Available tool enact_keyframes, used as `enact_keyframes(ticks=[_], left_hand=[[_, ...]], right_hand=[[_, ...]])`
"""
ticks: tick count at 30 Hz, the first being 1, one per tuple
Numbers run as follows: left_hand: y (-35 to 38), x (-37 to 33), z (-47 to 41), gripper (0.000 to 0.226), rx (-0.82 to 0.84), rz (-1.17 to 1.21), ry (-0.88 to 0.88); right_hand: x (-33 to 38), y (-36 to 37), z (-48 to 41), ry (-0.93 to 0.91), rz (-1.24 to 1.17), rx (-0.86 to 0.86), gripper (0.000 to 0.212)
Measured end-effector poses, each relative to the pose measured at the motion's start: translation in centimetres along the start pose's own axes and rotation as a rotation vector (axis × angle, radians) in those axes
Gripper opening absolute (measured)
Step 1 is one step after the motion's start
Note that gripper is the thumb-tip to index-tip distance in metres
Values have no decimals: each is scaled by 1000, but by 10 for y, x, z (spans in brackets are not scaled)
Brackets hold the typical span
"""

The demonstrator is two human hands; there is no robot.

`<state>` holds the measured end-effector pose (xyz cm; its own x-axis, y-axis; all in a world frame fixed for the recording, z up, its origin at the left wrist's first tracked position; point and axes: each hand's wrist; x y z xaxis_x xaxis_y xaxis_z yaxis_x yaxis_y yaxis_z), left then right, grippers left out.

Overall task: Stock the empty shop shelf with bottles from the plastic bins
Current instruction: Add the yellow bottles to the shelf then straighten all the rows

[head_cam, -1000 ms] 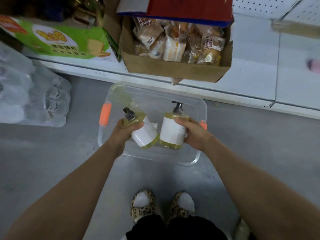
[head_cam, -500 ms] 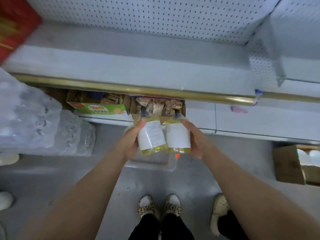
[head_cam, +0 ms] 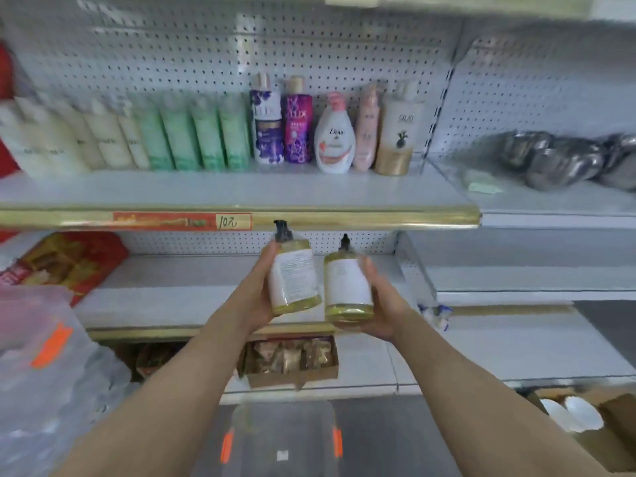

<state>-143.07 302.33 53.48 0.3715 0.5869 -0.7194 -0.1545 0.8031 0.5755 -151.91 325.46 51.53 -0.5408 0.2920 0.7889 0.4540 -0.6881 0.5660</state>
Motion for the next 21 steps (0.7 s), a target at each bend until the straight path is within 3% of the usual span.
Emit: enact_keyframes(ticks=[4,9,18,21], left_hand=[[37,-33,6,79,-14,-43,55],[70,-58,15,70,-108,-116,110],[125,-73,-8,61,-102,-211,145],[143,-75,-26,64,-103,-239,160]], right_hand=[[41,25,14,-165,74,-91,89],[91,35,29,-336,89,-152,75],[135,9,46,-432,-159,-242,81],[148,-7,45,-471,-113,-211,79]])
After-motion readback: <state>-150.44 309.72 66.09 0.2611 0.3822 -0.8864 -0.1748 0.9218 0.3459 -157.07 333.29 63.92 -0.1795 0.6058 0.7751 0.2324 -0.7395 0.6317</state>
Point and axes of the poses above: each hand's wrist, its own z-axis away from the middle knuckle, its own y-axis out of the palm, x = y × z, and after that the axes turned 10 degrees about -y, right-handed
